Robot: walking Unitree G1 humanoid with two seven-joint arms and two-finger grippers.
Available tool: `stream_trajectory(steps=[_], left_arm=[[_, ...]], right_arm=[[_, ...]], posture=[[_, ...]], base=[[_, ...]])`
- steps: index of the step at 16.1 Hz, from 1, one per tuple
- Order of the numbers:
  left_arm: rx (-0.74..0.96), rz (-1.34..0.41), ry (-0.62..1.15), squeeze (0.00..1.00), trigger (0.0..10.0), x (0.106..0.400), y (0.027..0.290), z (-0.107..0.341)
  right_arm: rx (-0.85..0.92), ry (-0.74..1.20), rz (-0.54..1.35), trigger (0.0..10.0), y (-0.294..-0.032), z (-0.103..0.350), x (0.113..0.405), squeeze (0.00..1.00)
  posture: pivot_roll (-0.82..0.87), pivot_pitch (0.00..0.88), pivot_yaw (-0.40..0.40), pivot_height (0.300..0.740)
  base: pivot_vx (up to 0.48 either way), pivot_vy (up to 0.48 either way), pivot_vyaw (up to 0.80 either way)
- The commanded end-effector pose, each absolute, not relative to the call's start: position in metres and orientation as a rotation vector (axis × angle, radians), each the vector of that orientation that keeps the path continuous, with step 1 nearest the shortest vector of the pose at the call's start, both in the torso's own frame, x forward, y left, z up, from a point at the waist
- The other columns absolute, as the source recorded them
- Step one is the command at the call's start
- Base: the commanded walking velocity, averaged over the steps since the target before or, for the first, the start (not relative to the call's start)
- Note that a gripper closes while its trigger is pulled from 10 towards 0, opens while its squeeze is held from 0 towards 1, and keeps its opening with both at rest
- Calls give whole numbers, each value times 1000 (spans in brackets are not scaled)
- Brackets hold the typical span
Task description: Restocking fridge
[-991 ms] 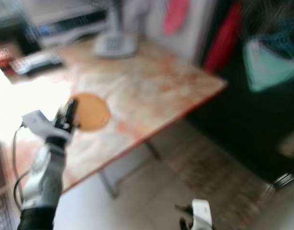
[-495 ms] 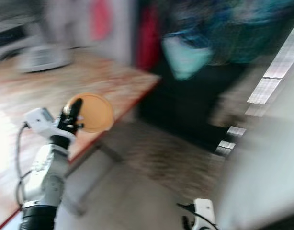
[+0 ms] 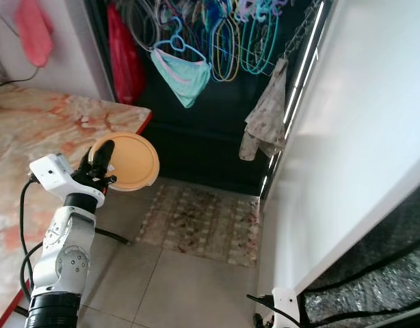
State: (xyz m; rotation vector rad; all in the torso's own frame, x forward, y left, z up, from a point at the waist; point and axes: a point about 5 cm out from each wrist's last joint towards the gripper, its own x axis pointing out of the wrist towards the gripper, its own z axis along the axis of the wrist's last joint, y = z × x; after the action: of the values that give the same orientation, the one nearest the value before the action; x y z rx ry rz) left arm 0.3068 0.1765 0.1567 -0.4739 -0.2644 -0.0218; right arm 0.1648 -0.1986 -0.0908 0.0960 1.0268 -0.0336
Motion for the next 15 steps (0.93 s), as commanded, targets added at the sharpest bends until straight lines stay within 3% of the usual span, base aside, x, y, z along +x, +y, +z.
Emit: stream_trajectory(steps=[1, 10, 15], left_arm=[[-479, -9, -272, 0, 10000, 307, 180, 157], [-477, 35, -239, 0, 10000, 307, 185, 145], [-467, 133, -213, 0, 10000, 306, 201, 134]], right_arm=[[95, 1040, -25, 10000, -197, -92, 164, 0], [90, 1046, -19, 10000, -198, -92, 163, 0], [95, 1049, -15, 10000, -198, -92, 163, 0]], posture=[[35, 11, 32, 740], [34, 11, 25, 740], [29, 18, 28, 740]], base=[[0, 0, -800], [0, -27, -800], [0, 0, -800]])
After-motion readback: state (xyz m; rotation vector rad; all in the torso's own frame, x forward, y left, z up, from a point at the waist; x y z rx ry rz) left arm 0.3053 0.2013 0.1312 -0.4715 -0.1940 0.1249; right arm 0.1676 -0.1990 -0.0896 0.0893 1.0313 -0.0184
